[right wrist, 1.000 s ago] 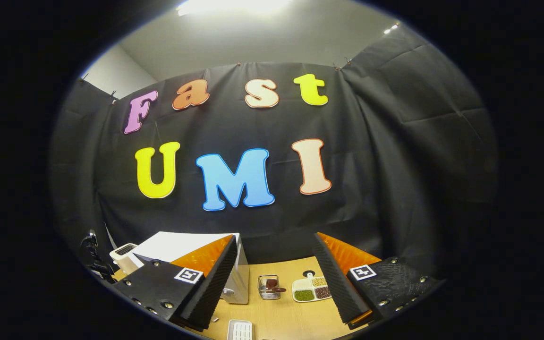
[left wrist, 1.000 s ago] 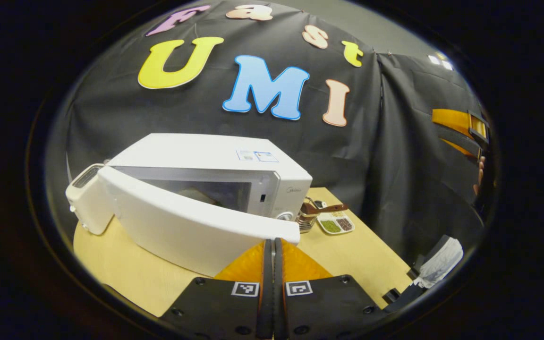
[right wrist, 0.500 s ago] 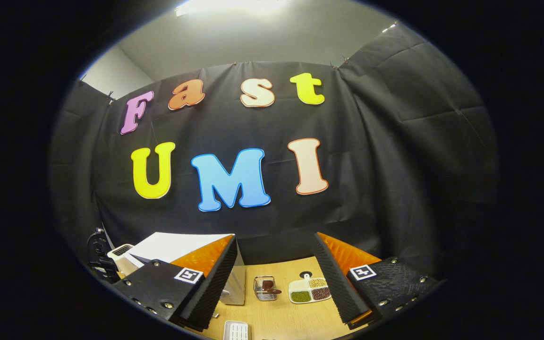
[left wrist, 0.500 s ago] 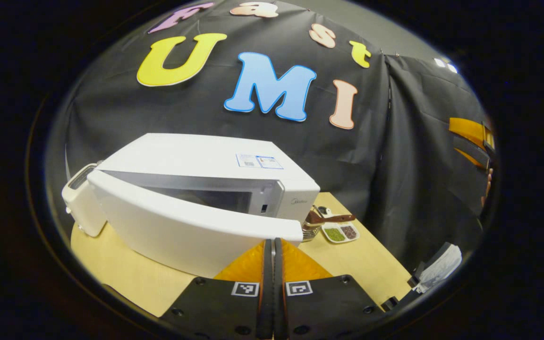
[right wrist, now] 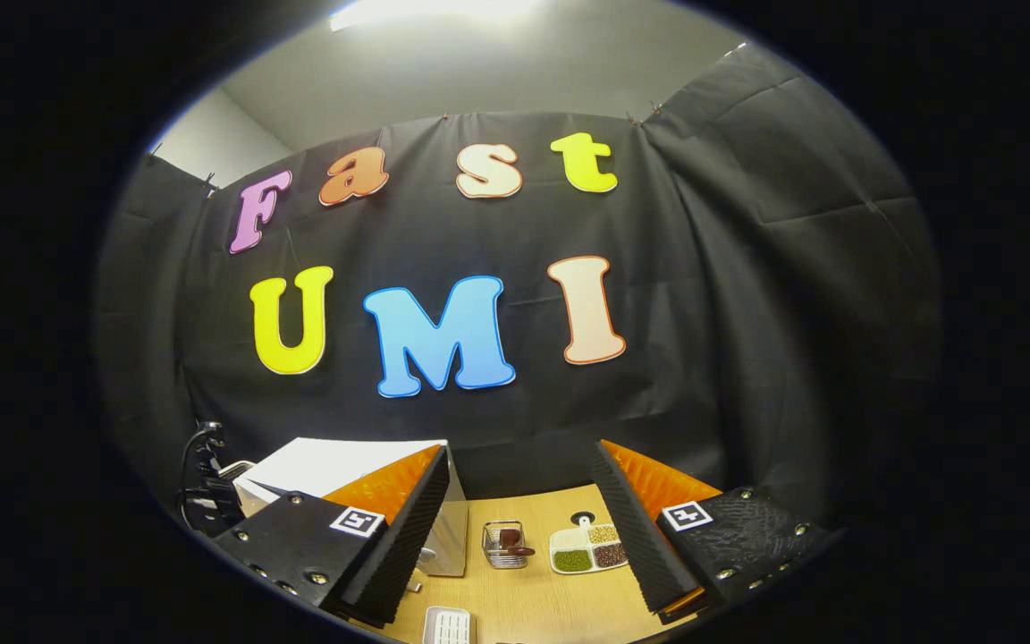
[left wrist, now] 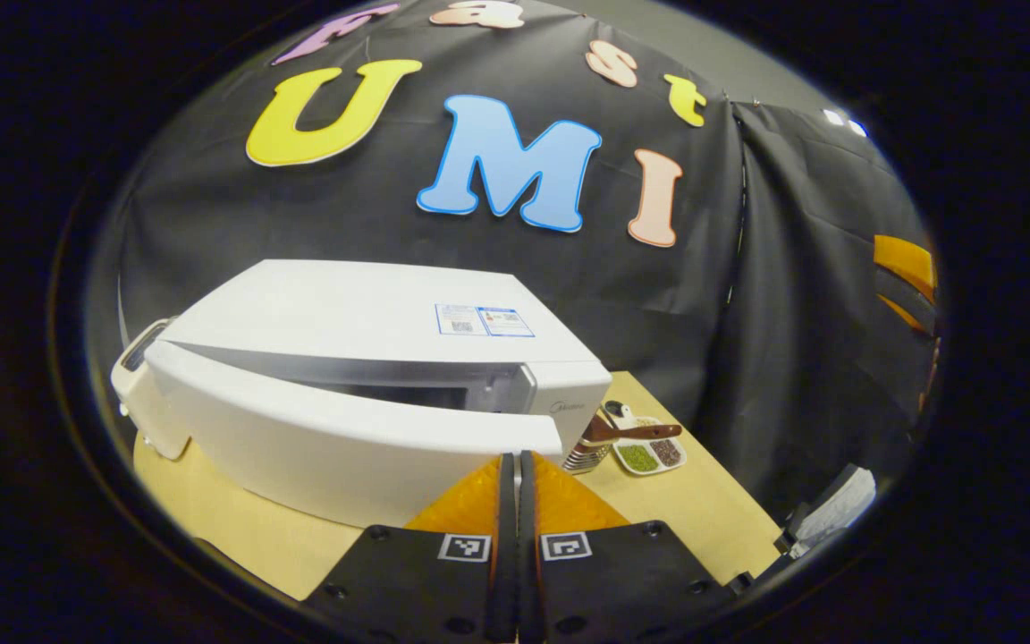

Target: Open the microwave oven with the left hand, put the food in, and close the microwave oven.

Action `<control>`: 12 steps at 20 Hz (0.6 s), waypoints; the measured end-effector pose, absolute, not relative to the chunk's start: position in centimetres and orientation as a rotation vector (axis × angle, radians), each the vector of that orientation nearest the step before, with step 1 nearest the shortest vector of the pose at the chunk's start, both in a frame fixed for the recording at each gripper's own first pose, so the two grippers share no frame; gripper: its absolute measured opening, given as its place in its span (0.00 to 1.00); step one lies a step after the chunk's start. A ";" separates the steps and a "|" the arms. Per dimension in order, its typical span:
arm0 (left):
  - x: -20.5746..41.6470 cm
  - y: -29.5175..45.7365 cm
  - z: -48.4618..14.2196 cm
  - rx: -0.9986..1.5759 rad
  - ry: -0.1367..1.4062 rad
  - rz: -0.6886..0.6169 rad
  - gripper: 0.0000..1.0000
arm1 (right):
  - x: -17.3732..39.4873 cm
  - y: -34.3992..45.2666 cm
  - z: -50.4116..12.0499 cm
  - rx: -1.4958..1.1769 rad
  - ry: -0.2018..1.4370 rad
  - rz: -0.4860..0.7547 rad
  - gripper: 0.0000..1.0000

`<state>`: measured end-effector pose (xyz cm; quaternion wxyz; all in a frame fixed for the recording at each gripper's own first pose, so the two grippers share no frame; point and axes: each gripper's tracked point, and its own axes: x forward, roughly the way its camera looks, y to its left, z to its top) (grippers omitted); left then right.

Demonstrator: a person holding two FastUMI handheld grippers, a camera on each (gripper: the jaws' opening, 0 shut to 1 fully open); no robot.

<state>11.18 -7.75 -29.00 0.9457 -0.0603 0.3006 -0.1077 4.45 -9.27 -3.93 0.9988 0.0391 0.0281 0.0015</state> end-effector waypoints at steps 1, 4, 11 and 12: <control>11.5 -7.6 -29.2 -0.117 0.615 -0.214 0.07 | 4.5 -9.3 -4.0 0.073 0.056 0.003 0.97; 12.5 -7.4 -30.0 -0.130 0.626 -0.200 0.07 | 4.9 -9.3 -4.3 0.065 0.063 0.006 0.97; 14.5 -7.4 -30.4 -0.142 0.623 -0.188 0.07 | 5.9 -9.4 -4.7 0.066 0.074 -0.002 0.97; 14.8 -7.3 -30.3 -0.143 0.619 -0.184 0.07 | 6.0 -9.5 -4.7 0.064 0.075 -0.004 0.97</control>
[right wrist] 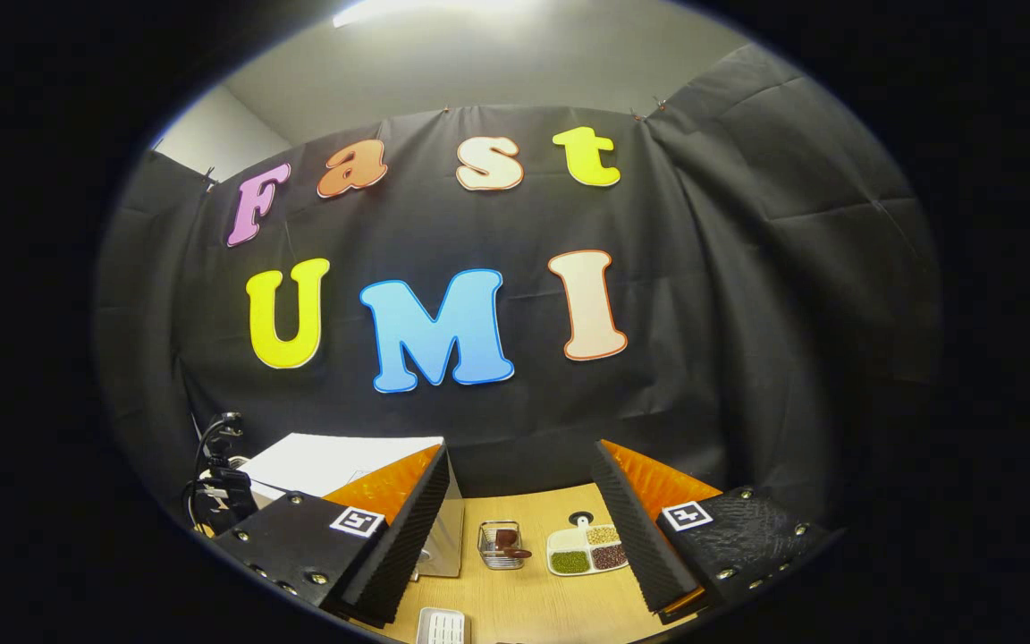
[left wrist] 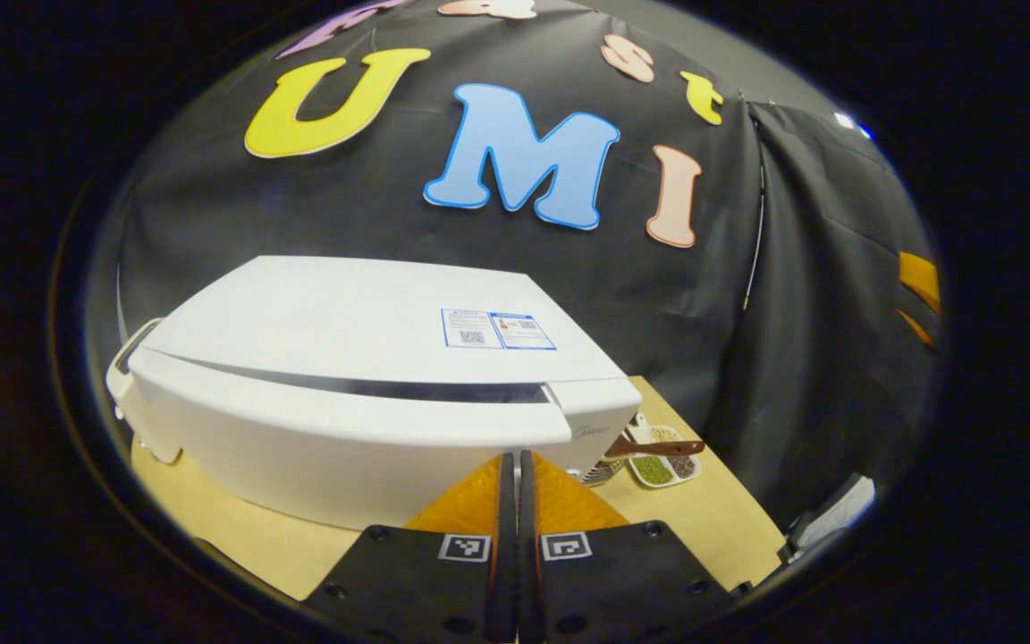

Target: Open the microwave oven with the left hand, put the food in, and close the microwave oven.

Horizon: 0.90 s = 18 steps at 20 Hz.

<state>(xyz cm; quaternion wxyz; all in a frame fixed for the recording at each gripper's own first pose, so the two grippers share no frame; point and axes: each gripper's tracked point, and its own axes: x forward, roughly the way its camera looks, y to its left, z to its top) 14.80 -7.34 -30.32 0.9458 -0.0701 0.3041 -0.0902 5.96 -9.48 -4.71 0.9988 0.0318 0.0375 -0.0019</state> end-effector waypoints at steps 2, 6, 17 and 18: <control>15.5 -7.1 -30.3 -0.154 0.611 -0.172 0.07 | 6.1 -9.6 -4.7 0.058 0.077 -0.009 0.97; 15.6 -7.3 -30.5 -0.154 0.612 -0.173 0.07 | 6.3 -10.0 -4.9 0.056 0.081 -0.022 0.97; 15.8 -7.3 -30.5 -0.141 0.595 -0.184 0.06 | 6.3 -8.4 -5.1 0.050 0.087 0.006 0.97; 16.0 -7.3 -30.5 -0.141 0.596 -0.185 0.06 | 6.2 -8.3 -5.1 0.051 0.089 0.007 0.97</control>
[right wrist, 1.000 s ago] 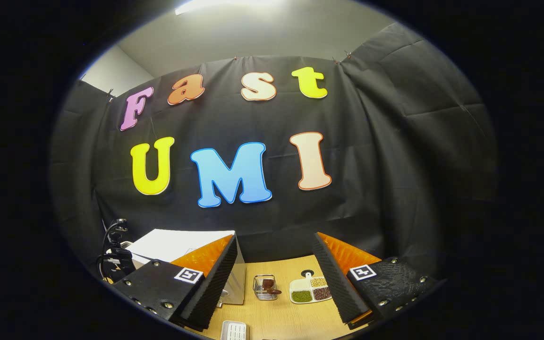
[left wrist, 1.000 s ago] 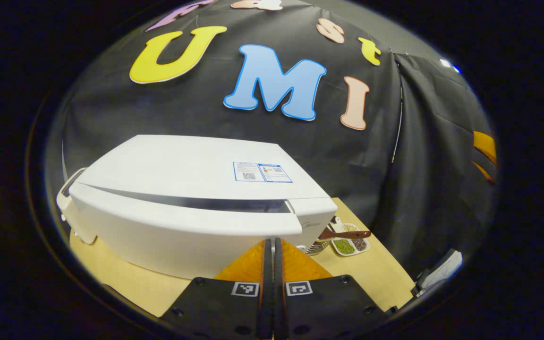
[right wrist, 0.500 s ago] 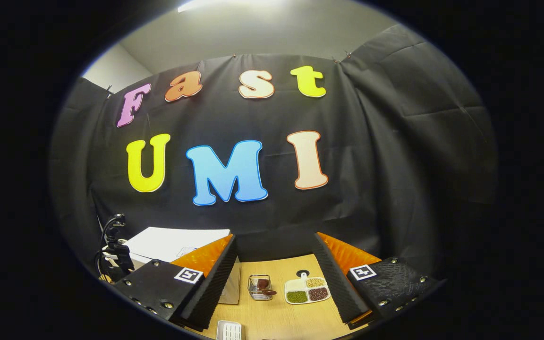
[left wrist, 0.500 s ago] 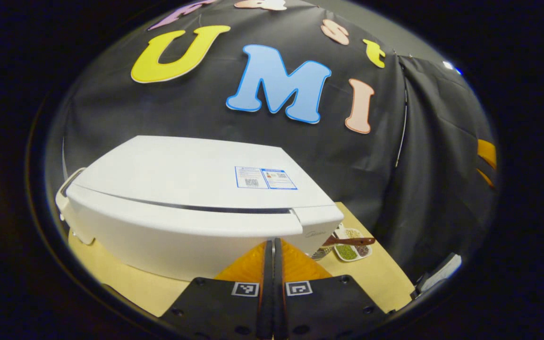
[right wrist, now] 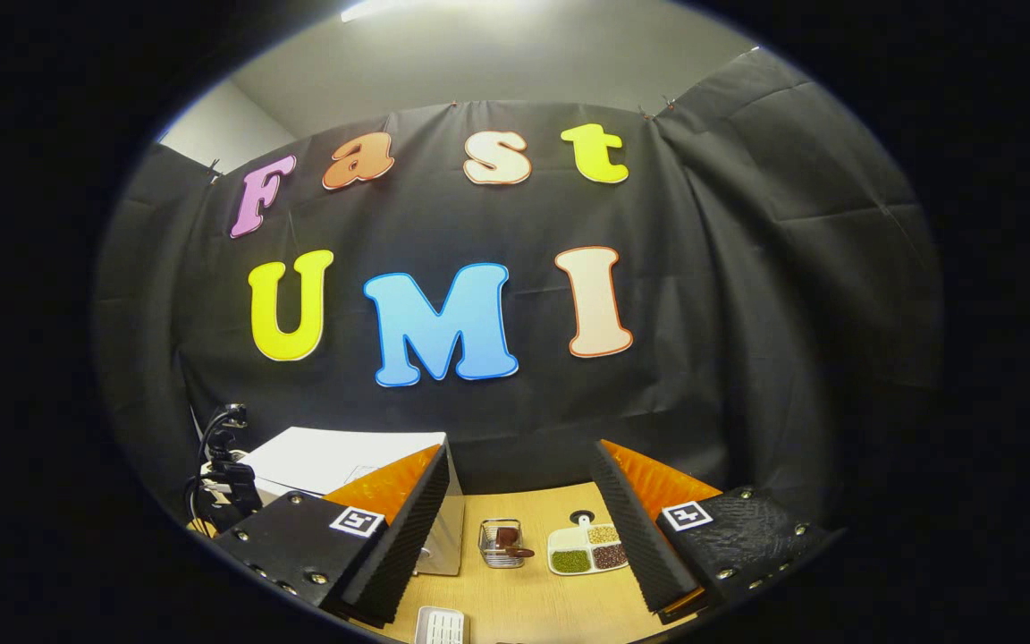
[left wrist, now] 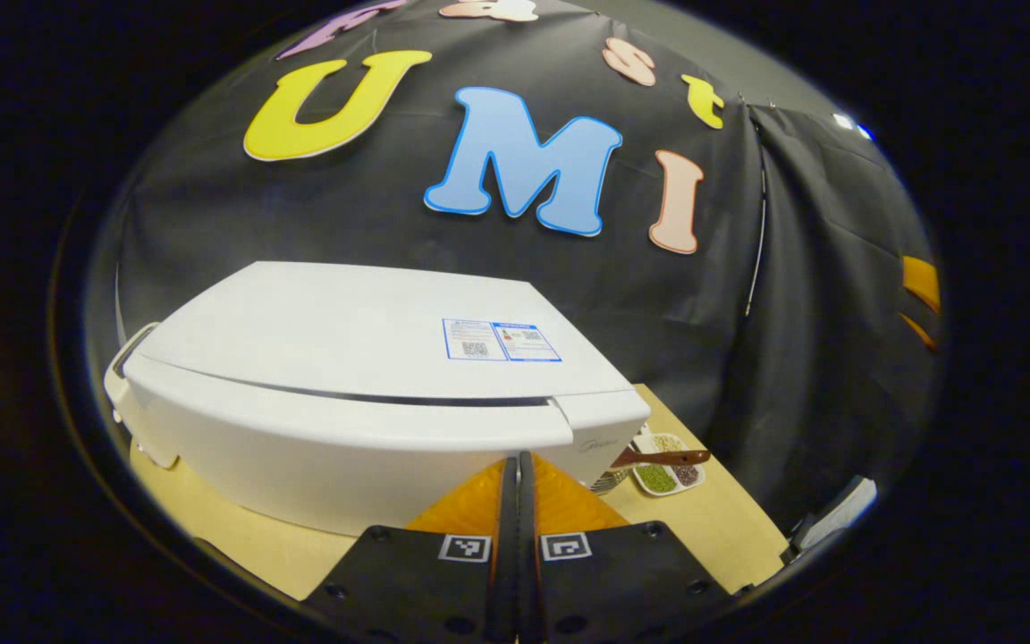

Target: Open the microwave oven with the left hand, put the food in, and close the microwave oven.

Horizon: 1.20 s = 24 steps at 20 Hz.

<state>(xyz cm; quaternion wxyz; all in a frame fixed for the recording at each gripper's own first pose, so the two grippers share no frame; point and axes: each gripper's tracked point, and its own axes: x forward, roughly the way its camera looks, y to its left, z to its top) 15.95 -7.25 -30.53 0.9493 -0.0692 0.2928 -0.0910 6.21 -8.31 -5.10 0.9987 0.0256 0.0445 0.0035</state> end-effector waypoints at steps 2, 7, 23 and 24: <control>16.1 -7.3 -30.6 -0.124 0.592 -0.187 0.06 | 6.0 -8.2 -5.1 0.054 0.089 0.004 0.97; 17.3 -6.8 -28.9 -0.071 0.550 -0.182 0.06 | 5.1 -8.3 -4.8 0.047 0.080 -0.008 0.97; 3.2 7.3 4.8 0.019 0.028 0.046 0.94 | 2.4 0.7 2.7 0.054 -0.028 0.100 0.97; 2.4 7.6 5.4 0.030 0.024 0.047 0.94 | 2.1 1.1 3.3 0.049 -0.035 0.100 0.97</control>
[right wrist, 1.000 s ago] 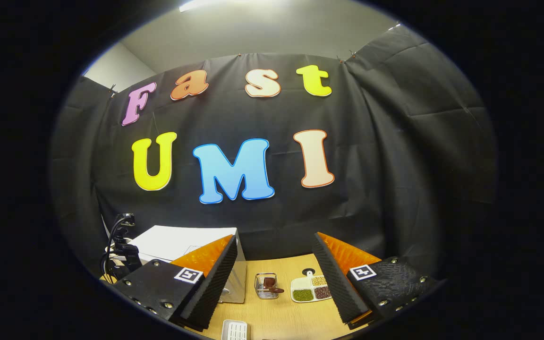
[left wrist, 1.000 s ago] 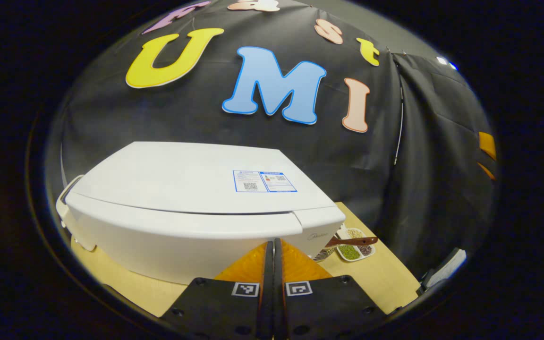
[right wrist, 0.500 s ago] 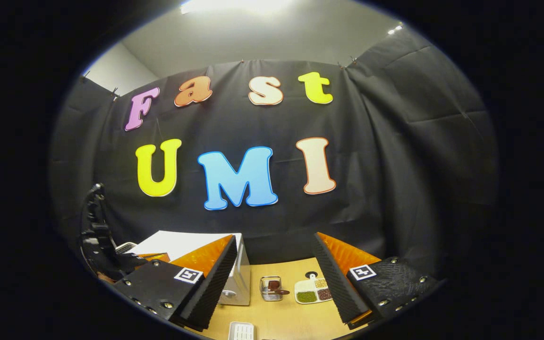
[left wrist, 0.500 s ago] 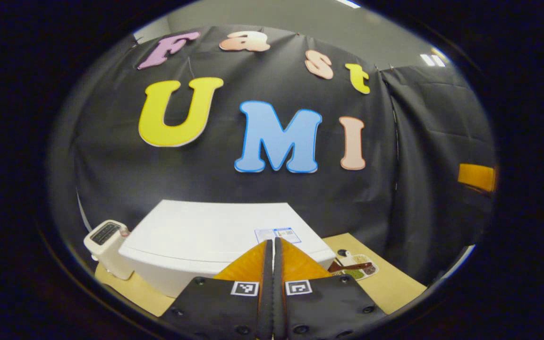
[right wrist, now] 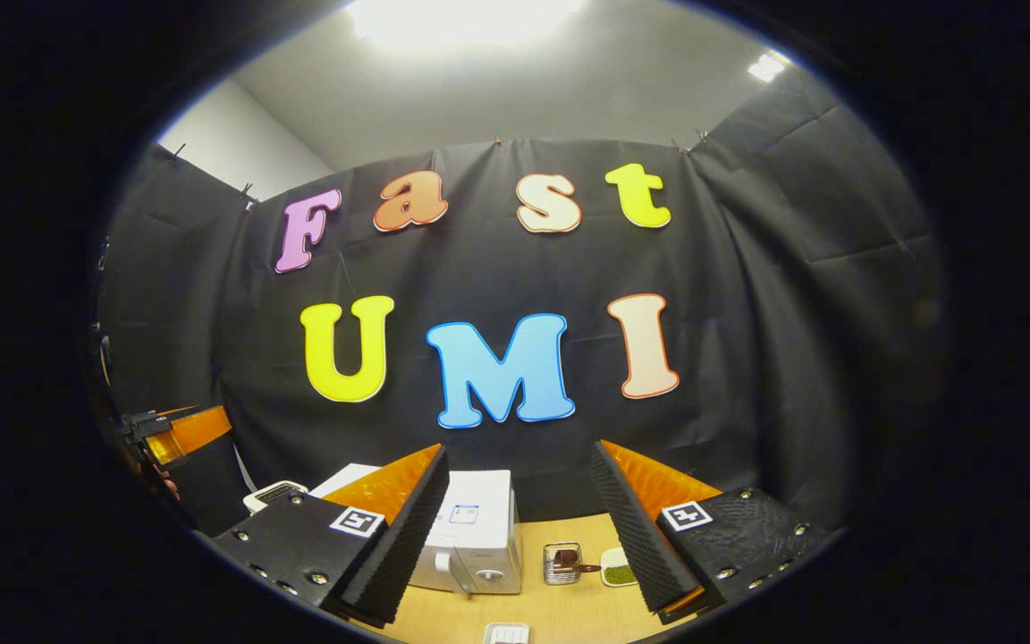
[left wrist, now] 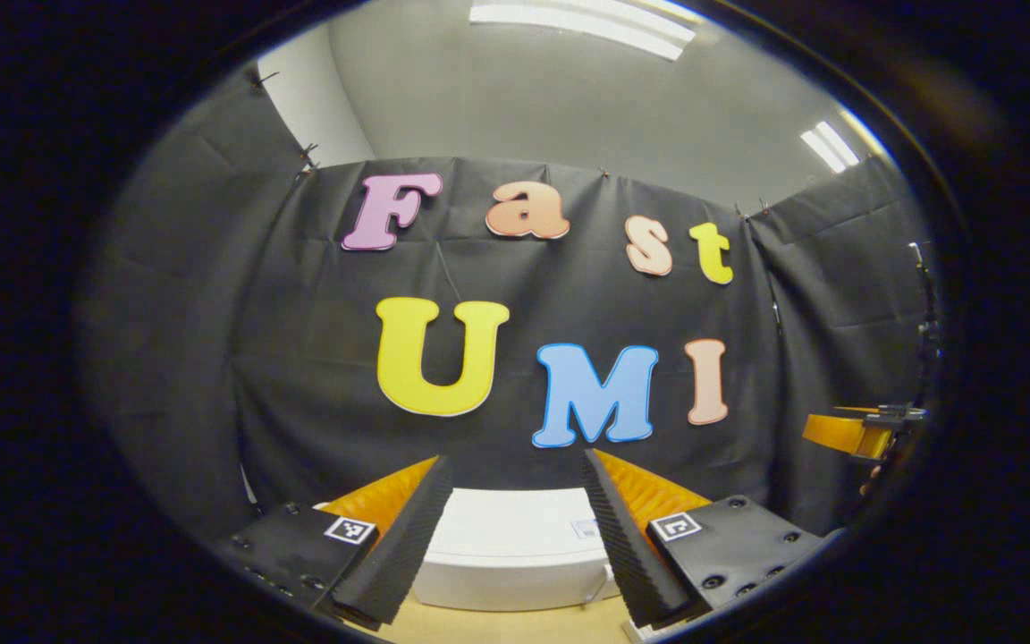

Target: Open the microwave oven with the left hand, put the food in, and close the microwave oven.

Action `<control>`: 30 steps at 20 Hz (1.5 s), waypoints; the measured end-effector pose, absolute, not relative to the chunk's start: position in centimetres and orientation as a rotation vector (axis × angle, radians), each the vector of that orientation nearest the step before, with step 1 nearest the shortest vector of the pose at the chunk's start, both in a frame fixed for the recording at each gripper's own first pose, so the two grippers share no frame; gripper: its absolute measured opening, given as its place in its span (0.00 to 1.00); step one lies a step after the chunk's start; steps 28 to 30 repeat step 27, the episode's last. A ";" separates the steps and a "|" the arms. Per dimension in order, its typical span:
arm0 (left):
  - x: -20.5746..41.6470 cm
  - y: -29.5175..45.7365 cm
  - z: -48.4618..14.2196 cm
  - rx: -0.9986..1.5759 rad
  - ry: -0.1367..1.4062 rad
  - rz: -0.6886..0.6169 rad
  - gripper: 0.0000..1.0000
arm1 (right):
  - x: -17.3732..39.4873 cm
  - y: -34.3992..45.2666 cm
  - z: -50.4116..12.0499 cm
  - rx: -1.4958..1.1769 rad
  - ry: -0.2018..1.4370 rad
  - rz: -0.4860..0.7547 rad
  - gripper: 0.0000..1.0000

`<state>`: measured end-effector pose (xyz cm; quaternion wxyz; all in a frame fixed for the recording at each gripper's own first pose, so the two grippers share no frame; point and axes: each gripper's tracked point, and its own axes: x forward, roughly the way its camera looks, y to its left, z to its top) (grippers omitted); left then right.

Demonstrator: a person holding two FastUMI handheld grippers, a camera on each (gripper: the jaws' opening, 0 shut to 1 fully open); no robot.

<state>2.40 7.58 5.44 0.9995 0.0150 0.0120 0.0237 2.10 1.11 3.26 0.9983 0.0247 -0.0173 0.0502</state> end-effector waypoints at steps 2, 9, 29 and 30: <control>1.2 8.3 6.5 0.048 0.010 0.046 0.94 | 1.4 2.3 4.2 0.043 -0.049 0.103 0.97; -1.8 10.0 8.0 0.068 -0.003 0.006 0.94 | -1.0 4.7 5.2 0.034 -0.063 0.091 0.97; -0.6 2.2 9.0 0.051 -0.045 -0.027 0.96 | -2.0 1.8 5.7 0.019 -0.051 0.153 0.97; -0.6 2.2 9.0 0.051 -0.045 -0.027 0.96 | -2.0 1.8 5.7 0.019 -0.051 0.153 0.97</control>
